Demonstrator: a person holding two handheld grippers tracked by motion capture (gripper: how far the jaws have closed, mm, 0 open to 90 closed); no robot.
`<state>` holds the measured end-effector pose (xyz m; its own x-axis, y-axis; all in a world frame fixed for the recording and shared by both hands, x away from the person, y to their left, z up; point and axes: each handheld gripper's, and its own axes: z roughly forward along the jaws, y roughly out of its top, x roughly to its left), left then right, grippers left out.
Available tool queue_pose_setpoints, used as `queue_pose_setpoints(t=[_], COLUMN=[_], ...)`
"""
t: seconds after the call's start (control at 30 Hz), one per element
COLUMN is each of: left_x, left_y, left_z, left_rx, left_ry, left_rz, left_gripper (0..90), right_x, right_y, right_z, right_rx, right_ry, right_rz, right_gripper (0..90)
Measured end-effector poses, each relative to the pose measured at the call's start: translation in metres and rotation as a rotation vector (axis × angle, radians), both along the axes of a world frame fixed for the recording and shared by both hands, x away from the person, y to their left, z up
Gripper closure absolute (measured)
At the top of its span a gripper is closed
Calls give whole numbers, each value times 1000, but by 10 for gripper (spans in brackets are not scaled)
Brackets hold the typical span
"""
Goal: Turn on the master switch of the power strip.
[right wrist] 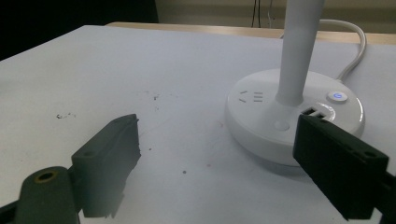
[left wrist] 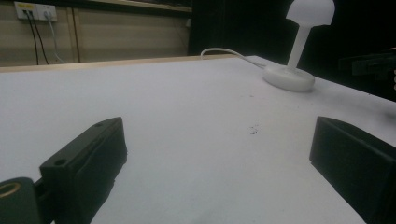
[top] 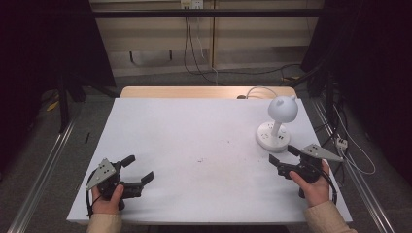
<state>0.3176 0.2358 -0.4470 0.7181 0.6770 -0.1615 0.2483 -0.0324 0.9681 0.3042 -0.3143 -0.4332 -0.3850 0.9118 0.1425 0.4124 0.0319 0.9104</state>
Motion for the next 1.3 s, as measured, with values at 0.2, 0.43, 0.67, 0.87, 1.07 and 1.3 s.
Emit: queue_pose_setpoints(t=[0.2,0.43,0.67,0.87,1.07,1.3], left_x=[0,0,0,0,0,-1], left_y=[0,0,0,0,0,0], left_z=[0,0,0,0,0,0], left_rx=[0,5,8,10,-2,2], left_ry=[1,0,0,0,1,-2], left_rz=[-1,-4,-4,-5,-1,-5], left_gripper=[36,35,36,36,36,36], right_x=[-4,-9,-13,-17,-20,-23], right_y=[3,6,7,8,9,12], right_z=[1,0,0,0,0,-1], right_rx=[0,-1,-1,1,2,-6], right_ry=[-5,-4,-7,-10,-15,-15], right_rz=[12,27,34,43,46,60], right_gripper=[146,145,145,144,144,142])
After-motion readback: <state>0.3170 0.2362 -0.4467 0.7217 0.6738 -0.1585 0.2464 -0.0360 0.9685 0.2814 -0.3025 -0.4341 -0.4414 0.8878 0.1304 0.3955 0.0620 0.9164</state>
